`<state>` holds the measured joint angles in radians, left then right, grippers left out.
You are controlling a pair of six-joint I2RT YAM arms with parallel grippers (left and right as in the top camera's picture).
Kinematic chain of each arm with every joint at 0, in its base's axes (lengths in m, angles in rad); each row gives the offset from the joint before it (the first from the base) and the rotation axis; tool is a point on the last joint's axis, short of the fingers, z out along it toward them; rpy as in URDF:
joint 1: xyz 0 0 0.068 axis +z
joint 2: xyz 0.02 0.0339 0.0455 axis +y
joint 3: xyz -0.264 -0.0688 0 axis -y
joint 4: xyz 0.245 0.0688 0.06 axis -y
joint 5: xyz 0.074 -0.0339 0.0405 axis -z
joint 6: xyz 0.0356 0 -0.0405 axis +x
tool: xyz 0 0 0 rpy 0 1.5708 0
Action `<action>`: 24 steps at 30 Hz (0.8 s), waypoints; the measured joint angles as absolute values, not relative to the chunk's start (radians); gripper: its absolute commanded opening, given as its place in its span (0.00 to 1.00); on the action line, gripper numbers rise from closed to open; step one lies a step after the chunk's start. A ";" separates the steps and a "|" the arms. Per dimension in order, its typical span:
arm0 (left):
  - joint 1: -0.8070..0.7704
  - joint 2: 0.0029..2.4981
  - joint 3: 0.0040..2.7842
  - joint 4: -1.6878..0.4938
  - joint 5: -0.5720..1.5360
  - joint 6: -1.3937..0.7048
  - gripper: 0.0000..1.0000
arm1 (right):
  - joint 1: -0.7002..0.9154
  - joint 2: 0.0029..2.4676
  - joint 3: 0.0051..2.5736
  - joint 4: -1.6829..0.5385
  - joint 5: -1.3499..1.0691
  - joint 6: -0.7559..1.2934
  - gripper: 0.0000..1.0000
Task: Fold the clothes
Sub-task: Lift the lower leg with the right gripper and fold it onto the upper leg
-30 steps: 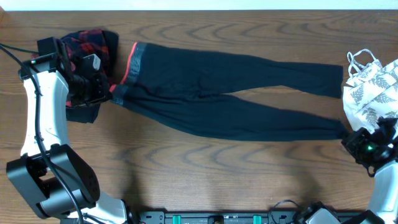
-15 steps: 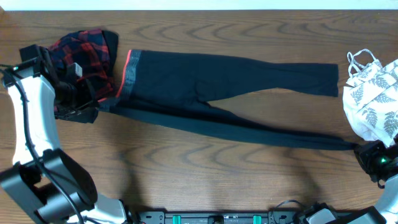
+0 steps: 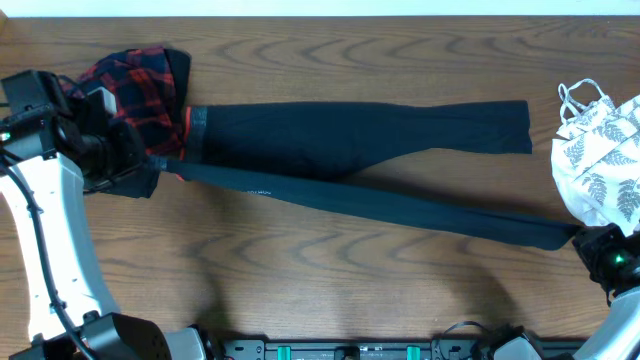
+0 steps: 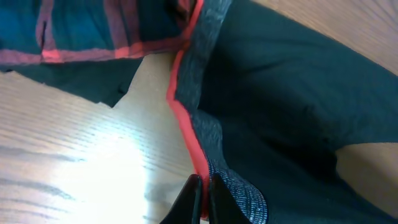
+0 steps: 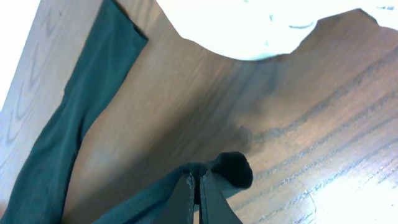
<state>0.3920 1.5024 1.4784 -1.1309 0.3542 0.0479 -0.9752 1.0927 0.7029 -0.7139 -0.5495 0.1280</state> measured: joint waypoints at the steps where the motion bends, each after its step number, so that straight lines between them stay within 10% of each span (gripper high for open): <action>1: 0.384 1.502 1.478 -1.124 0.352 0.048 0.06 | -0.968 1.092 0.709 -0.713 -0.550 0.129 0.01; 24: 0.361 1.569 1.478 -1.008 0.348 0.048 0.06 | -0.688 1.120 0.790 -0.579 -0.385 0.219 0.01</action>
